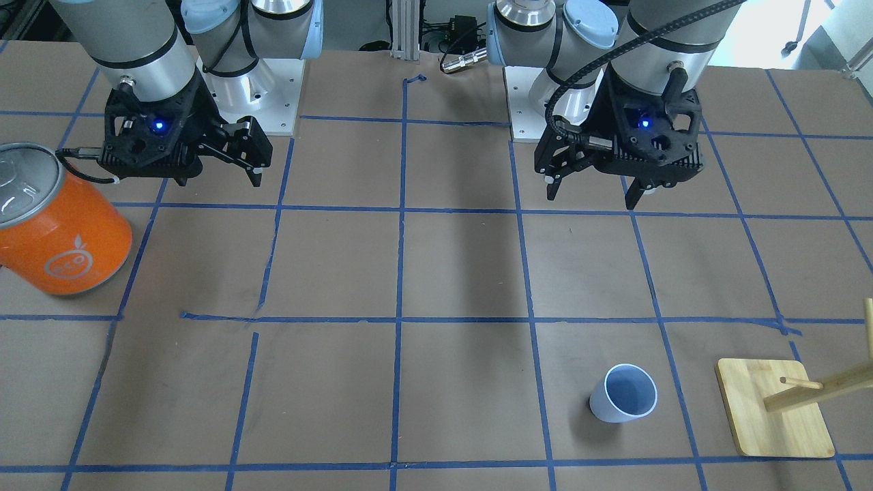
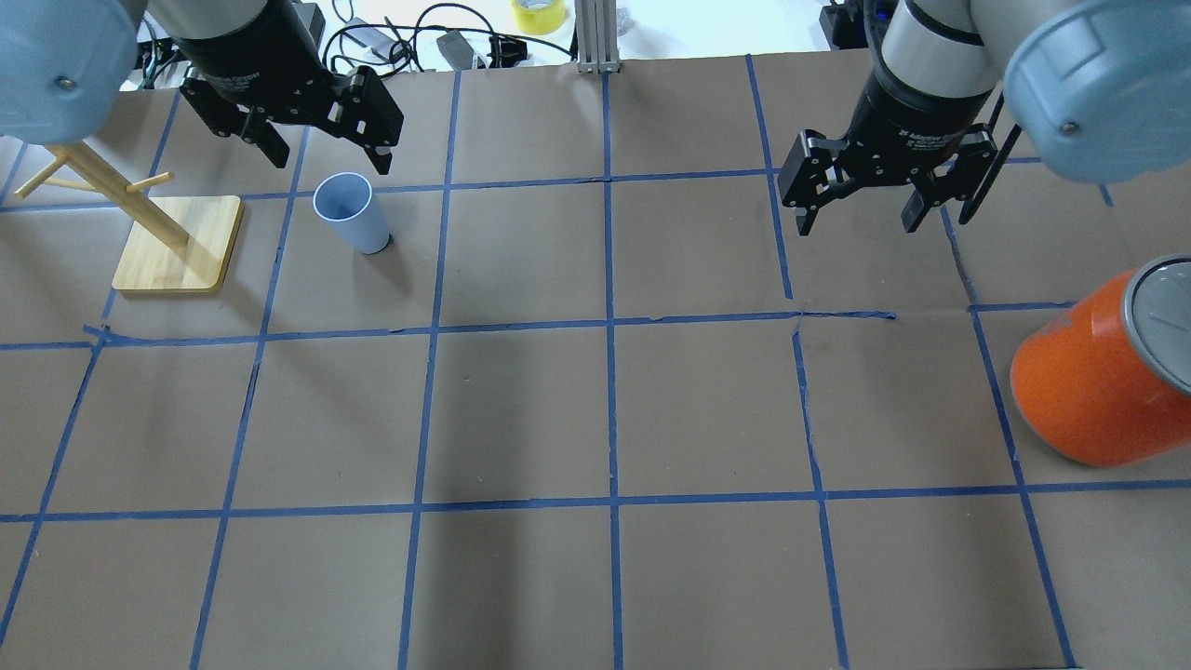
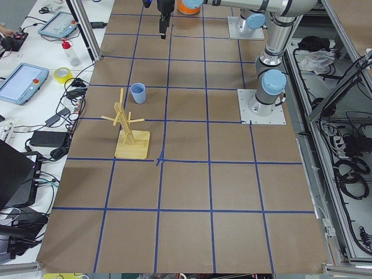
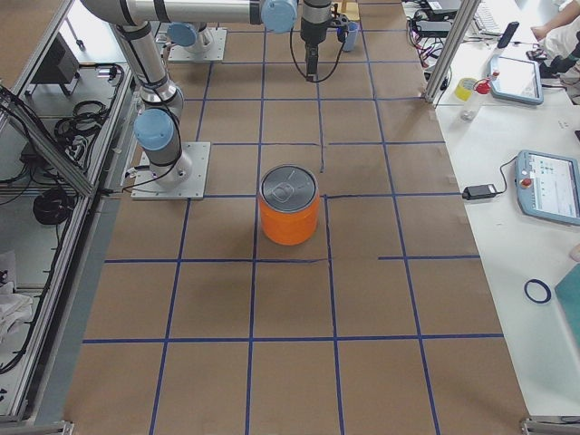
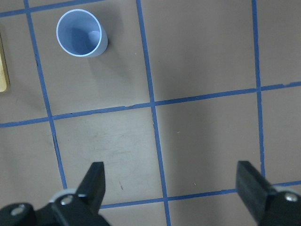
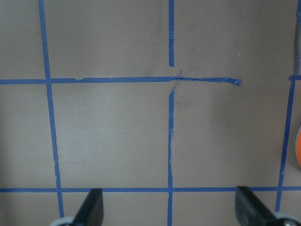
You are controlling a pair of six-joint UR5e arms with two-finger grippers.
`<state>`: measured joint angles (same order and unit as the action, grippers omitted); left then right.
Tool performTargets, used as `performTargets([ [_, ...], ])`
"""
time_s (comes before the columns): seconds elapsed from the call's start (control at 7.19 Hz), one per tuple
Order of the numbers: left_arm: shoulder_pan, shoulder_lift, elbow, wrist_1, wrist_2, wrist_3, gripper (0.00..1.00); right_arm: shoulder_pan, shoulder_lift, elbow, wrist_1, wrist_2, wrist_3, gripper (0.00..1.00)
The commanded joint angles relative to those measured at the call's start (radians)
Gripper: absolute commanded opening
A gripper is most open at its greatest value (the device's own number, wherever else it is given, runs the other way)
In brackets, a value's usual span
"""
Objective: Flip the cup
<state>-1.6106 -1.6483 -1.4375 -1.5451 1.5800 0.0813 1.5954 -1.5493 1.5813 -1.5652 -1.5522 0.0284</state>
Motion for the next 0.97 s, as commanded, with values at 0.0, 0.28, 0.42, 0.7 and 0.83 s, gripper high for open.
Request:
performTargets([
  [0.0,0.0,0.012,-0.017,0.0,0.0,0.0,1.0,0.0,0.0,0.0,-0.001,0.0,0.001,1.0],
  [0.28,0.0,0.015,-0.02,0.0,0.0,0.0,1.0,0.0,0.0,0.0,0.001,0.0,0.002,1.0],
  [0.42,0.0,0.016,-0.023,0.0,0.002,0.0,1.0,0.0,0.0,0.0,0.001,0.0,0.001,1.0],
  [0.7,0.0,0.024,-0.026,-0.001,0.002,0.0,1.0,0.0,0.0,0.002,0.004,0.0,0.001,1.0],
  [0.83,0.0,0.028,-0.029,-0.001,0.003,0.003,1.0,0.0,0.0,0.002,0.007,0.0,0.002,1.0],
])
